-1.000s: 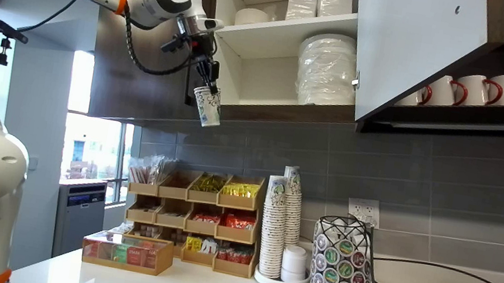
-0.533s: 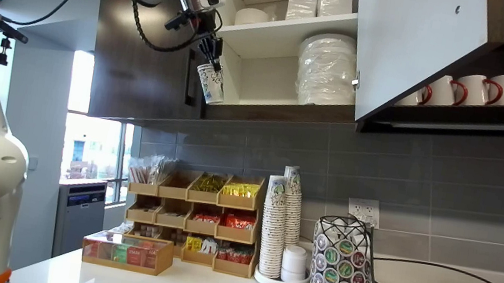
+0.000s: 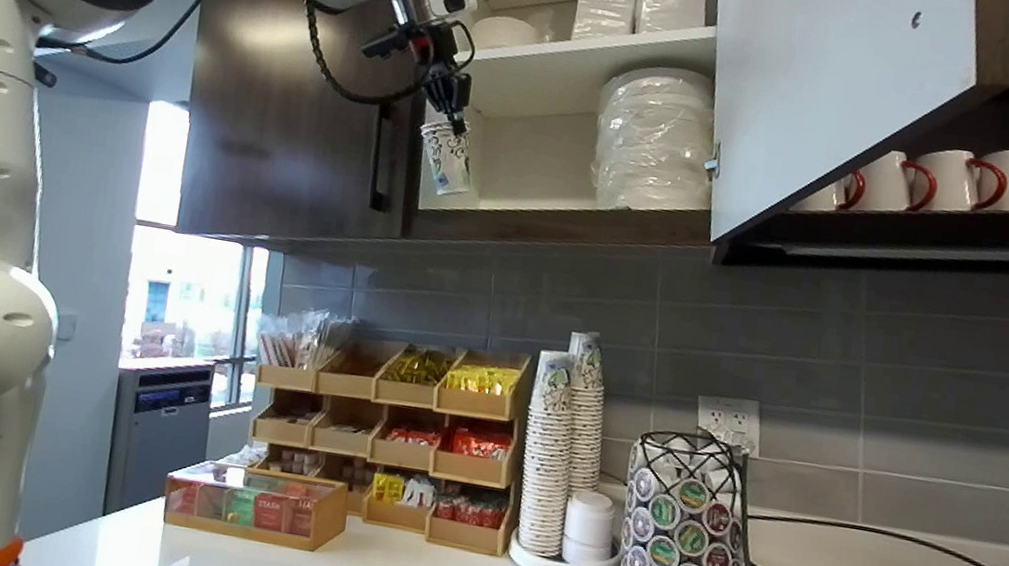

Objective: Pick up the paper cup on the right and put it on the paper cup on the left, flip the stacked paper cups over, pick up the stacked paper cups and put them the right way up on the bottom shelf of the open upper cabinet

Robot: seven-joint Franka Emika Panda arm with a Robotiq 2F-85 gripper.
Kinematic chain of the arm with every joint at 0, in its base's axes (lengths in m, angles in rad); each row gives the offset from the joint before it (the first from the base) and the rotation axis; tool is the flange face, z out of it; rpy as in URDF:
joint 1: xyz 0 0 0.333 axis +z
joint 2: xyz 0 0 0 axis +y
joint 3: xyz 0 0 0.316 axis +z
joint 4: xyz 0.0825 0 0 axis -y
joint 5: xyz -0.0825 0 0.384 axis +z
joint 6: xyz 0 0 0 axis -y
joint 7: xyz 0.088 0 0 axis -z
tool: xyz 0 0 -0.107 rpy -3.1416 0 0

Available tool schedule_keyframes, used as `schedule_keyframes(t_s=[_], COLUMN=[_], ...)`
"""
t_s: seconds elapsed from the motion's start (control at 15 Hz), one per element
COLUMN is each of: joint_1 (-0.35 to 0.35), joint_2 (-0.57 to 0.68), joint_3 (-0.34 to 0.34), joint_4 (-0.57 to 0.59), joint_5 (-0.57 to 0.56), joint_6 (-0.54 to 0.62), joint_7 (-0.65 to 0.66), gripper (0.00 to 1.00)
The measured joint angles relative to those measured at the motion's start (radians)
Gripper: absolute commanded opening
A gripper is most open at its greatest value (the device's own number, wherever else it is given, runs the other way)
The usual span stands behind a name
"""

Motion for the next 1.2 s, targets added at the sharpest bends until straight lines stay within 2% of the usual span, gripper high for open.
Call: schedule_keyframes(t_s=[0.53,0.6,0.67,0.73,1.2], joint_1=[0.009,0.010,0.012,0.014,0.022], joint_2=[0.204,0.223,0.241,0.257,0.337], joint_3=[0.004,0.005,0.005,0.005,0.005], joint_4=[0.224,0.248,0.269,0.289,0.403], joint_5=[-0.010,-0.015,-0.018,-0.022,-0.039], joint_6=[-0.012,-0.022,-0.031,-0.040,-0.061], joint_7=[0.083,0.092,0.098,0.105,0.128], gripper=[0.05,0.30,0.30,0.35,0.88])
